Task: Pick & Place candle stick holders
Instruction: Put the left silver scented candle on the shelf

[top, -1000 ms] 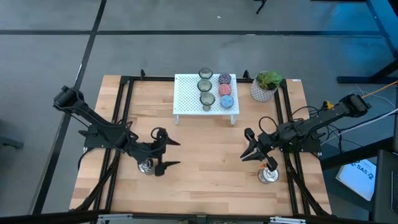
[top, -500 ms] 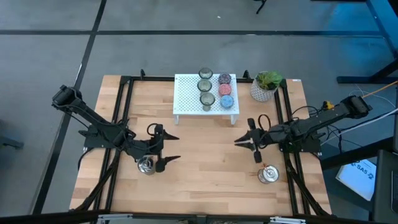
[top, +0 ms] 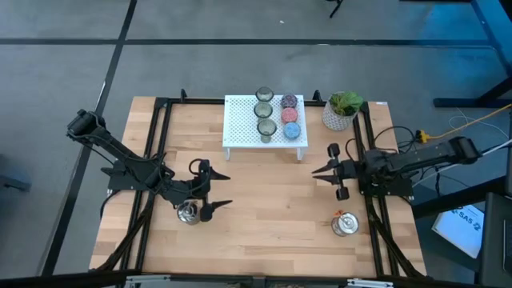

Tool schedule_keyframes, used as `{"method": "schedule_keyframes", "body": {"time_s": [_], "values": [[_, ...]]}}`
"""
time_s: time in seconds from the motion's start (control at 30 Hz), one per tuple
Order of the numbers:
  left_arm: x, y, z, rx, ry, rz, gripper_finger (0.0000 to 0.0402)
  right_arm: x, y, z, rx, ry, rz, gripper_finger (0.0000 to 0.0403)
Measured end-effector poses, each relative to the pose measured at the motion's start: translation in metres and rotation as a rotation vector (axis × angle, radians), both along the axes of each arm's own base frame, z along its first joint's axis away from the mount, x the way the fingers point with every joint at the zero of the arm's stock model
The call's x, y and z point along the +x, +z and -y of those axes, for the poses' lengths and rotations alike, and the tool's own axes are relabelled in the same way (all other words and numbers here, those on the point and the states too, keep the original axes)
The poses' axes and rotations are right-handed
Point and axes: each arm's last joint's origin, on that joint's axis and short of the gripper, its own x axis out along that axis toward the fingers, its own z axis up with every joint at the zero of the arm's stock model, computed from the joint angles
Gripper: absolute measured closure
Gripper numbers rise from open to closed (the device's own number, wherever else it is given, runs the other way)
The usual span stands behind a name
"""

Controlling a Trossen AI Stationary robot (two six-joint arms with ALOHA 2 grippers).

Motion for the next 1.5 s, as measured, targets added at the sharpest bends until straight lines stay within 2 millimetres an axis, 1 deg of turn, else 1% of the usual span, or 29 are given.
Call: {"method": "schedule_keyframes", "body": {"time_s": [0.23,0.37,0.47,0.7,0.97,1.23,1.33,1.5], "values": [[0.0,0.0,0.0,0.001,0.008,0.002,0.0041,-0.011,-0.024,0.003,-0.029,-0.023,-0.015,0.0339],[0.0,0.0,0.0,0.001,0.008,0.002,0.0041,-0.013,-0.022,0.004,-0.034,-0.036,0.002,0.0339],[0.0,0.0,0.0,0.002,0.007,0.001,0.0041,-0.015,-0.023,0.004,-0.076,-0.038,-0.001,0.0339],[0.0,0.0,0.0,0.002,0.006,0.001,0.0041,-0.017,-0.031,0.006,-0.17,-0.053,-0.073,0.0339],[0.0,0.0,0.0,0.002,0.005,0.001,0.0041,-0.019,-0.043,0.009,-0.17,-0.153,-0.205,0.0339],[0.0,0.0,0.0,0.001,0.003,0.0,0.0041,-0.02,-0.048,0.008,-0.213,-0.072,-0.255,0.0339],[0.0,0.0,0.0,0.001,0.003,0.001,0.0041,-0.02,-0.048,0.008,-0.232,-0.066,-0.253,0.034],[0.0,0.0,0.0,0.001,0.003,0.001,0.0041,-0.02,-0.047,0.009,-0.228,-0.002,-0.243,0.034]]}}
